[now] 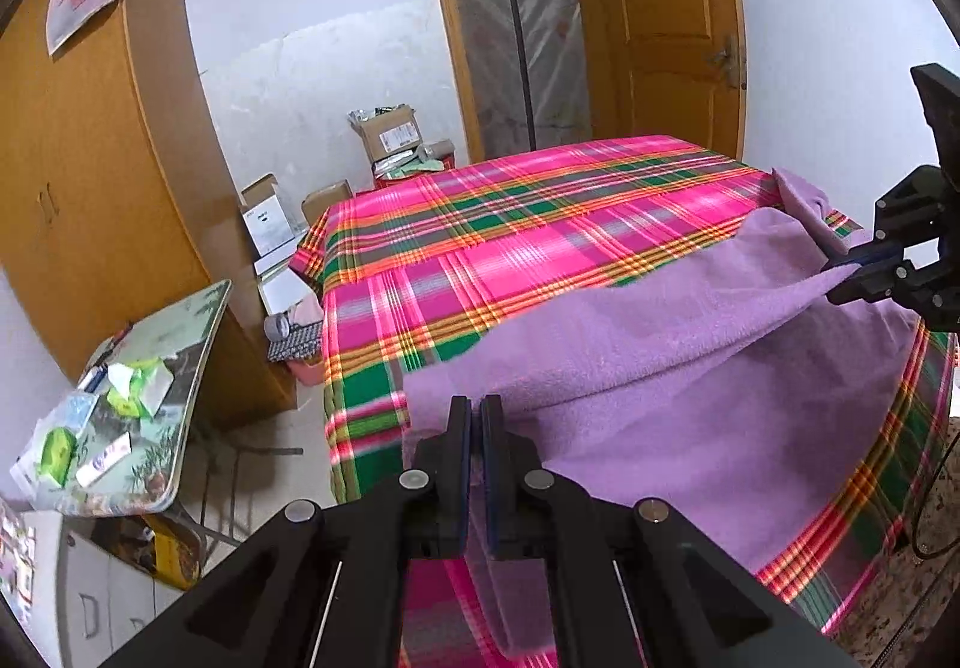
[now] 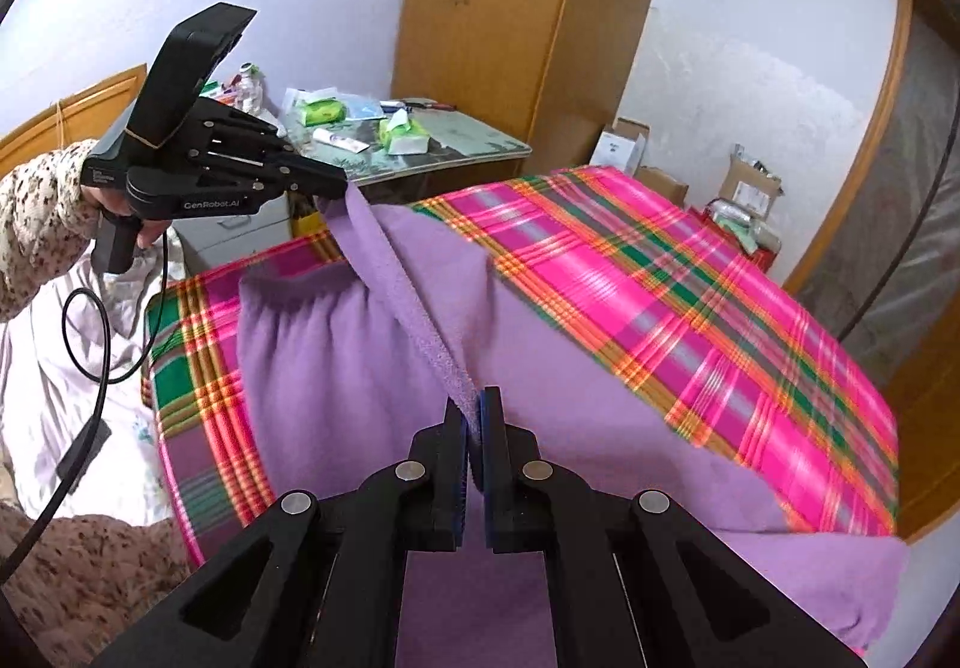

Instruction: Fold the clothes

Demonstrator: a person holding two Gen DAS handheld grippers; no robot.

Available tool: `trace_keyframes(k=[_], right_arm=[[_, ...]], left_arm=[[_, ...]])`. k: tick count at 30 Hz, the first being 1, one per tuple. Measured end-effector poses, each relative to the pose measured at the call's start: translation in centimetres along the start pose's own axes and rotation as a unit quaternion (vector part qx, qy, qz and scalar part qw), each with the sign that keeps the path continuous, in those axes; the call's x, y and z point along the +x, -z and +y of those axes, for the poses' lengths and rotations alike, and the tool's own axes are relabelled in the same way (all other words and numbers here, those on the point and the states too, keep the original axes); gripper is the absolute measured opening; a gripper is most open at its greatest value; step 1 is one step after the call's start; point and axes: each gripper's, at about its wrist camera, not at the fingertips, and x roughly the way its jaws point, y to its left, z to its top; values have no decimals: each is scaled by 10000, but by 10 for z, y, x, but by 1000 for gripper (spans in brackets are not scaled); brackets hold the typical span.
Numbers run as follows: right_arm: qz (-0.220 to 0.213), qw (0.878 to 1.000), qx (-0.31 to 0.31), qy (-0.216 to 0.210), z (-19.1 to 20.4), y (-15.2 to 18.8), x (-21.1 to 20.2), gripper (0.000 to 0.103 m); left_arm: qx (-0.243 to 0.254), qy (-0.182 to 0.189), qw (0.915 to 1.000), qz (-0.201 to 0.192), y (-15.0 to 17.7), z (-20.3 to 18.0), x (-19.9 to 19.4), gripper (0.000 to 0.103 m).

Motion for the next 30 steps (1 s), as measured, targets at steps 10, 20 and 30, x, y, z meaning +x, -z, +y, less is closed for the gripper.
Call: trace_keyframes(k=[10,20,30], right_arm=[[134,9999,-62,65,20,33,13,4],[280,9994,-178,138,34,59,26,4],[240,9973,-524,444,48,71,32,4]], left_arm=[[-55,-45,9999,142,33,-21,-3,3],[-1010,115,9947,141,65,-12,-20,4],[-2892,1245,9489,196,67,15,-10,32]])
